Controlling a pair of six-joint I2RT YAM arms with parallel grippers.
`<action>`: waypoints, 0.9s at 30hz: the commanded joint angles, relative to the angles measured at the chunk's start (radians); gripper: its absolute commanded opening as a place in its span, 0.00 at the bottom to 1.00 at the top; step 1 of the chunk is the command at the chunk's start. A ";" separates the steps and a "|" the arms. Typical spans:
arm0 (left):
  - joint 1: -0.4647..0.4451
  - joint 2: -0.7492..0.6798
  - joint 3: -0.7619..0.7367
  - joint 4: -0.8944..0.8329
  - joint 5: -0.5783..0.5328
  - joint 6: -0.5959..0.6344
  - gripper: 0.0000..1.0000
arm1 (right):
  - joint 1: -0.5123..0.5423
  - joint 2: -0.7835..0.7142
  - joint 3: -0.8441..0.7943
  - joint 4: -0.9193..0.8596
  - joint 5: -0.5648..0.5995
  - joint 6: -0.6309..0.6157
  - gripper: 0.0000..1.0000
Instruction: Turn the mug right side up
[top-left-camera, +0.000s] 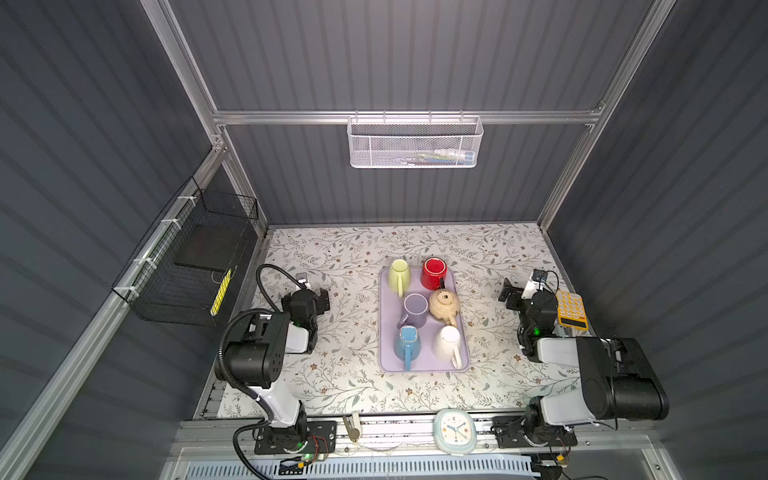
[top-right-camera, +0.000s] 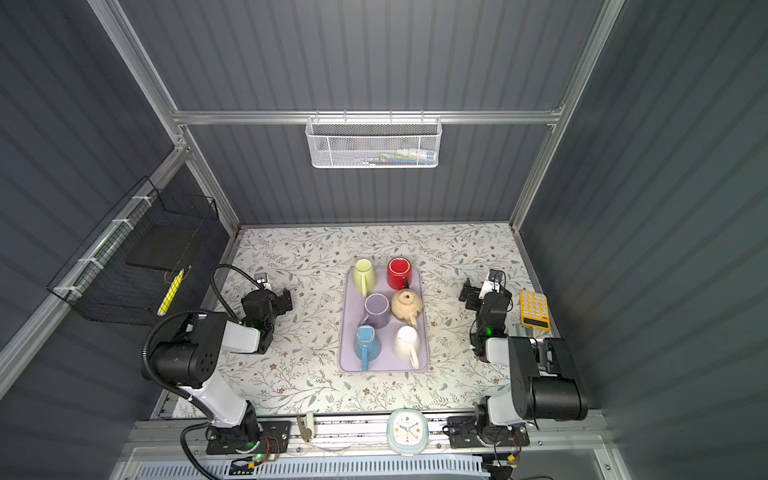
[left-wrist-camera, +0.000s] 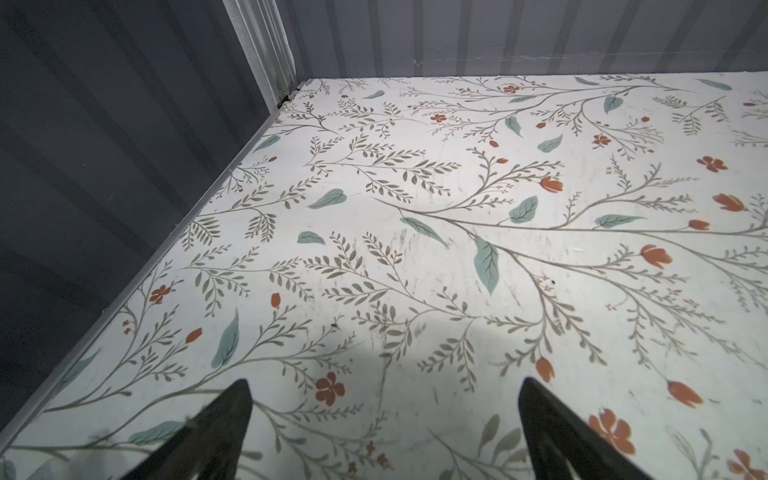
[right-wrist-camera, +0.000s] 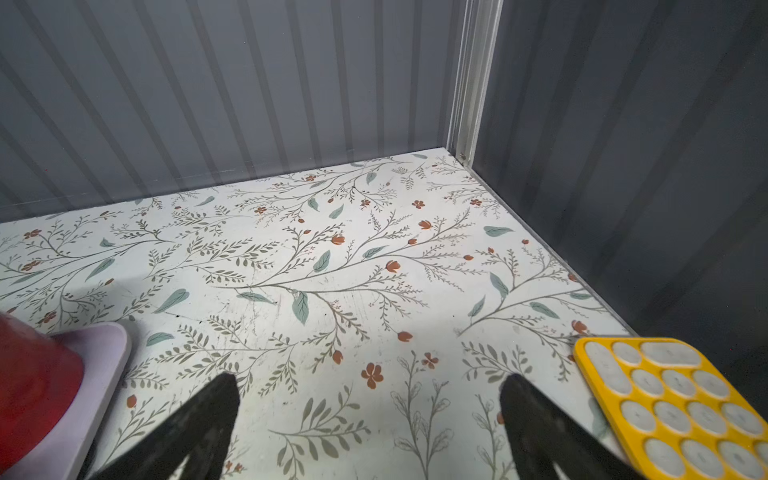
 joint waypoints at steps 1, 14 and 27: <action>-0.002 0.005 0.002 0.026 -0.009 -0.009 1.00 | 0.003 0.004 -0.007 0.012 0.007 0.008 0.99; -0.002 0.005 0.003 0.025 -0.009 -0.009 1.00 | 0.003 0.006 -0.006 0.010 0.007 0.008 0.99; -0.003 0.006 0.004 0.023 -0.009 -0.009 1.00 | -0.003 0.006 -0.003 0.006 -0.007 0.012 0.99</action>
